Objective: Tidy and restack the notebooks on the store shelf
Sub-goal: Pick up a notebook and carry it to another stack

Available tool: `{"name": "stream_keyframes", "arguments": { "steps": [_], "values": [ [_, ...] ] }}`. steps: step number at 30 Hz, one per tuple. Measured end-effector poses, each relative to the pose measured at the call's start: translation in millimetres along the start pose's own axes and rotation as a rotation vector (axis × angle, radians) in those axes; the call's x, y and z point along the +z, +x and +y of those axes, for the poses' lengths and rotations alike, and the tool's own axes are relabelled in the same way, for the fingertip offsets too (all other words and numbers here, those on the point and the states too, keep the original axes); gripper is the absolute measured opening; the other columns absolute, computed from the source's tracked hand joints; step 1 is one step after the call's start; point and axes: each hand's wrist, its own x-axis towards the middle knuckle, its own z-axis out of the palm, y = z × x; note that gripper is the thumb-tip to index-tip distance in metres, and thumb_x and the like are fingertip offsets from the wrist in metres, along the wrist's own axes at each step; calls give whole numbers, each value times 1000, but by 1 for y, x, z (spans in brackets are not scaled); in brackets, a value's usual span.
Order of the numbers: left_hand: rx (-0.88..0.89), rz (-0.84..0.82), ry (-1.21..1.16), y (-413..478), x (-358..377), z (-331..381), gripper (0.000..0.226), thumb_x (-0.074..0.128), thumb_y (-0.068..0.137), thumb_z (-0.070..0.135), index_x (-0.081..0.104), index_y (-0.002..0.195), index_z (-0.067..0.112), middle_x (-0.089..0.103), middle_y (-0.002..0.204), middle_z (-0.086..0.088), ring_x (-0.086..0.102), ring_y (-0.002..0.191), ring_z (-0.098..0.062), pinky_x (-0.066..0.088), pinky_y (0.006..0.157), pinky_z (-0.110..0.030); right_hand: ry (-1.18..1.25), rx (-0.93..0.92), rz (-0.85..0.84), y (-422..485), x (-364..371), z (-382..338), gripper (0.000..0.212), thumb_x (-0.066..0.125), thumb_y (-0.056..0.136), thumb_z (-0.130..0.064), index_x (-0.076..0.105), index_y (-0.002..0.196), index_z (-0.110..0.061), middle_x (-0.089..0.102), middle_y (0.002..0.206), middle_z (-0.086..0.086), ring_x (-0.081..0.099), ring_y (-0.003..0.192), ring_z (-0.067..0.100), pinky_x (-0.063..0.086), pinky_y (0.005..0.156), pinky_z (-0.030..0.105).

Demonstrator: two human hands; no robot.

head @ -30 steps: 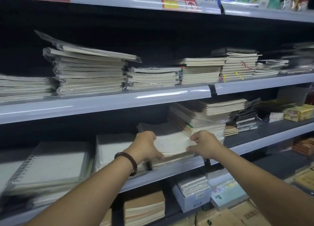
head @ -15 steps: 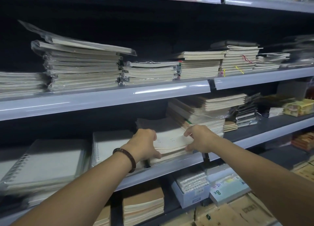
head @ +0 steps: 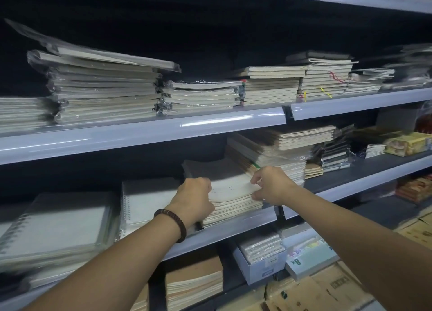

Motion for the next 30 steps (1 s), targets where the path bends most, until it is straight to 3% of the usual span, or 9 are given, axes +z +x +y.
{"name": "stream_keyframes", "arguments": {
  "steps": [5, 9, 13, 15, 24, 27, 30],
  "values": [
    [-15, 56, -11, -2, 4, 5, 32, 72, 83, 6, 67, 113, 16, 67, 112, -5, 65, 94, -26, 62, 77, -35, -15, 13, 13, -2, 3, -3, 58, 94, 74, -17, 72, 128, -18, 65, 133, 6, 71, 112, 23, 60, 79, 25],
    [-30, 92, -91, -4, 1, 5, 32, 76, 83, 15, 62, 111, 23, 63, 104, -1, 64, 90, -23, 52, 63, -29, 87, 27, 75, -2, 1, 3, 46, 94, 74, -16, 76, 117, -20, 71, 118, 5, 71, 100, 21, 57, 76, 25],
    [-49, 144, -86, -7, -2, 3, 24, 73, 87, 15, 57, 104, 19, 60, 90, -2, 64, 83, -23, 46, 57, -29, 144, 66, 105, 0, 3, 0, 43, 92, 80, -16, 74, 119, -15, 72, 115, 11, 72, 97, 26, 62, 84, 34],
    [-47, 164, -78, -10, -1, 4, 22, 71, 90, 12, 56, 104, 17, 61, 89, -3, 64, 82, -23, 48, 58, -30, 101, 65, 136, 1, 8, -1, 45, 90, 83, -19, 73, 124, -13, 72, 120, 13, 72, 102, 28, 60, 90, 32],
    [-44, 164, -48, -13, 3, 2, 29, 73, 91, 15, 67, 120, 17, 69, 113, -7, 66, 100, -29, 59, 76, -34, 92, 90, 152, -2, 13, 1, 42, 89, 82, -24, 73, 120, -17, 74, 115, 10, 71, 96, 24, 58, 85, 27],
    [-16, 143, -38, -15, 5, 7, 41, 78, 88, 18, 67, 128, 18, 70, 123, -6, 67, 109, -29, 57, 77, -31, 77, 76, 105, -8, 9, 2, 49, 90, 79, -22, 72, 124, -18, 72, 108, 4, 72, 82, 18, 59, 75, 25],
    [-10, 131, 5, -17, 5, 9, 41, 78, 86, 10, 68, 124, 20, 70, 122, -5, 68, 106, -28, 62, 80, -35, 95, 68, 76, -13, 4, 5, 53, 93, 76, -15, 72, 125, -18, 70, 102, 1, 72, 77, 14, 60, 68, 22]
  ]
}}
